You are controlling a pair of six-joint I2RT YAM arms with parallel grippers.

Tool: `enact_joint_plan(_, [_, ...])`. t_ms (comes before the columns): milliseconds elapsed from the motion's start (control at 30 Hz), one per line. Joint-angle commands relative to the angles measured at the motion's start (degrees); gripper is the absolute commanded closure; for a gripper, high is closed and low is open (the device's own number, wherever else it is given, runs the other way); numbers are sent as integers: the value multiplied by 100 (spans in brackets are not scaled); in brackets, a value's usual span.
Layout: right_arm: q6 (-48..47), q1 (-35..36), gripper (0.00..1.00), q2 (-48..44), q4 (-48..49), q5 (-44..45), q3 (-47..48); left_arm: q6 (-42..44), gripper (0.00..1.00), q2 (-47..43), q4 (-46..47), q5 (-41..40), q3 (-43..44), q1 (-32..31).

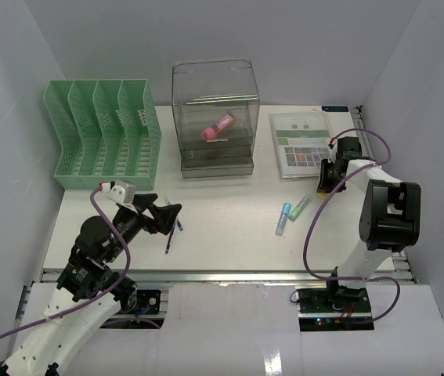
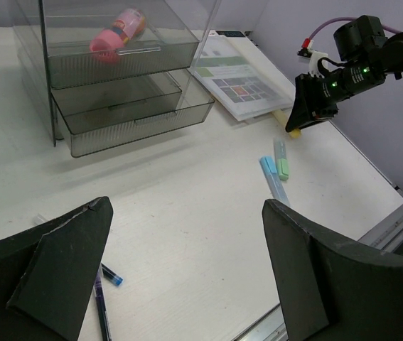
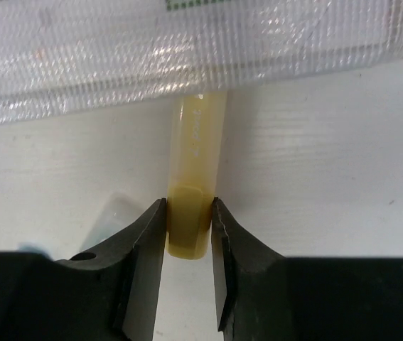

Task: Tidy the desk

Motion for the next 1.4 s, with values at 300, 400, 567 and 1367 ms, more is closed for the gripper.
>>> enact_joint_plan(300, [-2756,599,92,-1858,-1289,-3018,-178,126,2,-172,209,344,-61,-18])
enact_joint_plan(400, [-3047,1177,92,-1951,-1413,-3251,-86,135,2,-176,220,345,-68,-18])
enact_joint_plan(567, [-3469,2110,92,-1900,-1624,-3510,311,143,2,-197,213,347,-69,-18])
enact_joint_plan(1367, [-4705,4337,85,1464,-982,303,4486,205,2,83,290,552,-104,-27])
